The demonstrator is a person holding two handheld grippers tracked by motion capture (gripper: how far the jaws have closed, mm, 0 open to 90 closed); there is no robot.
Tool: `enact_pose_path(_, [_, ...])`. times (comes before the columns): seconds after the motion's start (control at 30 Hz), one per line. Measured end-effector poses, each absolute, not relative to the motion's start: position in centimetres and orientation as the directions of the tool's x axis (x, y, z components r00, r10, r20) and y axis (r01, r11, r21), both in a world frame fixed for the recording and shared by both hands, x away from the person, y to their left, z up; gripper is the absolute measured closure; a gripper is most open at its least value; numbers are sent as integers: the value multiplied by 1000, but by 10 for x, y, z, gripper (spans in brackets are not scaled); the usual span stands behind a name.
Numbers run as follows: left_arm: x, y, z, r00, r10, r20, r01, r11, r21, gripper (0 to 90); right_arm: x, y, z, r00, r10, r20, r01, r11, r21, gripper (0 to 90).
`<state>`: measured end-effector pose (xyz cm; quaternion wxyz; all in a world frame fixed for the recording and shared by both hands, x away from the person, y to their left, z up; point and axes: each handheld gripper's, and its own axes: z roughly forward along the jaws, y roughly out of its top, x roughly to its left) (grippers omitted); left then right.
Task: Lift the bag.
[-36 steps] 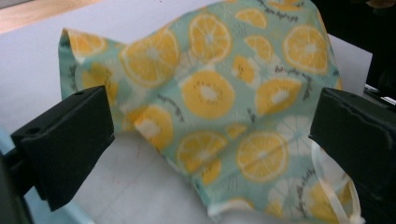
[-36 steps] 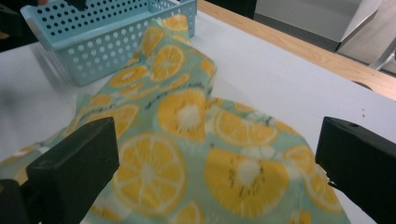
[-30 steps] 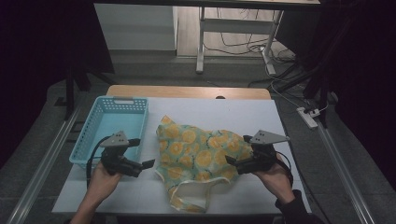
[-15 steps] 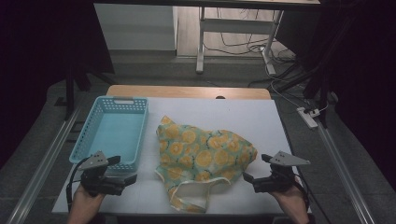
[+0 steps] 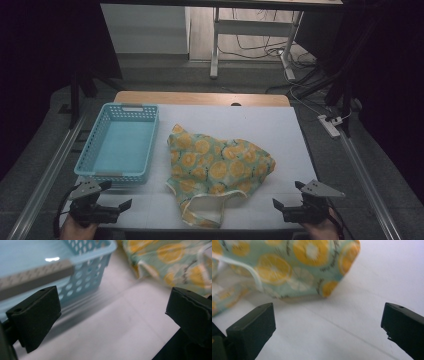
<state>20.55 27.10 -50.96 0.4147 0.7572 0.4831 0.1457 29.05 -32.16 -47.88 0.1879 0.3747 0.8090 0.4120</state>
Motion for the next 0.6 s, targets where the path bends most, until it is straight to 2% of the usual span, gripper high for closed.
enact_pose_path(0.33, [198, 276, -520, 442, 882, -160, 674, -210, 708, 0, 281, -335, -497, -613, 790, 22, 553, 409, 726, 0])
enact_pose_path(0.6, [200, 278, -521, 437, 880, -184, 693, -200, 692, 0, 281, -337, -499, -602, 798, 36, 574, 401, 714, 0])
